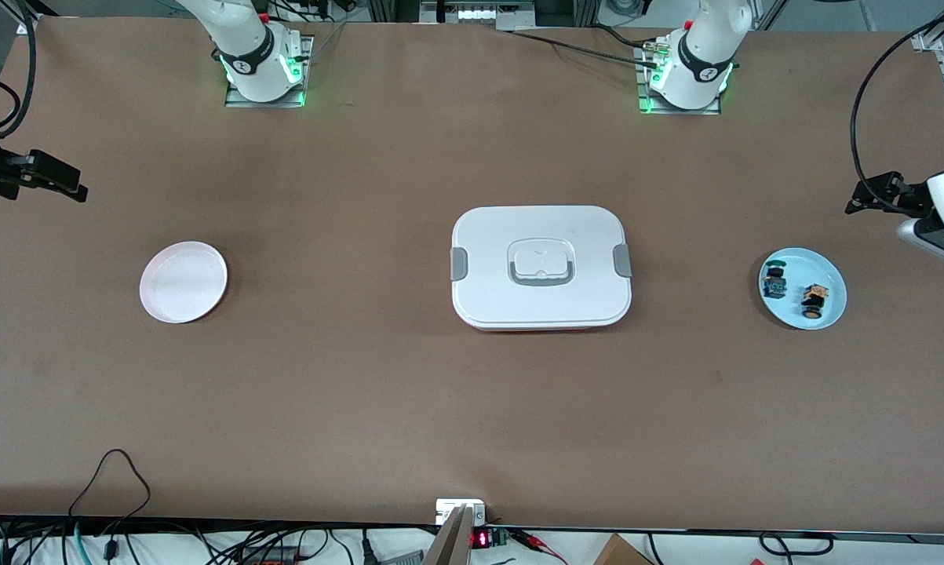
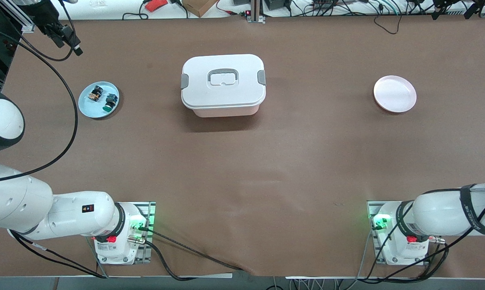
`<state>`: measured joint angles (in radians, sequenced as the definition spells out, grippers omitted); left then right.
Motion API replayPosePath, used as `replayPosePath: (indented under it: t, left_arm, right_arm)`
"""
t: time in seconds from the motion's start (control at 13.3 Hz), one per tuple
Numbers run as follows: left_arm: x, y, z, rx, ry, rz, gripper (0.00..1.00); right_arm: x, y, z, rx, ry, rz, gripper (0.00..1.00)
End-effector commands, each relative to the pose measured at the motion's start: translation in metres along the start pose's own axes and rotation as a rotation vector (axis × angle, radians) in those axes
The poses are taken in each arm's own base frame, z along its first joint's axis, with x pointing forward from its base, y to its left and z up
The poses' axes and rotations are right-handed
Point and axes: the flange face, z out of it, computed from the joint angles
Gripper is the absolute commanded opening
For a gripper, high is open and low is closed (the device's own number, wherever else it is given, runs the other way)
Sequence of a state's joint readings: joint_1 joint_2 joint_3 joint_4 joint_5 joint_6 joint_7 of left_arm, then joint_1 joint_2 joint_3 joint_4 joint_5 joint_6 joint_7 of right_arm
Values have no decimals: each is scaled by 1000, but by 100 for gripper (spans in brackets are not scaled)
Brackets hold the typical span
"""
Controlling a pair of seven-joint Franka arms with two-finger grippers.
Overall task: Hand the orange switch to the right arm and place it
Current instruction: 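Lower the left gripper toward the orange-topped switch on the blue dish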
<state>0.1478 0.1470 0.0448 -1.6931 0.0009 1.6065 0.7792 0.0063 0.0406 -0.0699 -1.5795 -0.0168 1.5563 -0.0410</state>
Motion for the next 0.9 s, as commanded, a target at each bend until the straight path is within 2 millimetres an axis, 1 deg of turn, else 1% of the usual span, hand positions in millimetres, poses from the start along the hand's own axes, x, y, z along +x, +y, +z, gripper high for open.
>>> replayPosePath:
  t: [0.0, 0.15, 0.3, 0.38, 0.45, 0.6, 0.68, 0.83]
  left_arm:
    - [3, -25, 24, -19, -63, 245, 100]
    - [8, -44, 53, -53, -70, 495, 100]
    - [14, -52, 78, -61, -68, 682, 100]
    - [13, -56, 92, -53, -59, 773, 100]
    - [7, -64, 107, -36, -45, 857, 100]
    - [-7, -76, 147, 0, -21, 966, 100]
    - [-10, -80, 169, 50, -5, 1040, 100]
    - [-15, -90, 198, 122, 11, 1110, 100]
  right_arm:
    - [-3, -3, -7, 0, 2, -4, 100]
    - [-3, -3, -7, 0, 2, -4, 100]
    - [-3, -3, -7, 0, 2, -5, 100]
    - [-3, -3, -7, 0, 2, -5, 100]
    - [-3, -3, -7, 0, 2, -7, 100]
    - [-3, -3, -7, 0, 2, -7, 100]
    - [-3, -3, -7, 0, 2, -7, 100]
    - [-3, -3, -7, 0, 4, -5, 100]
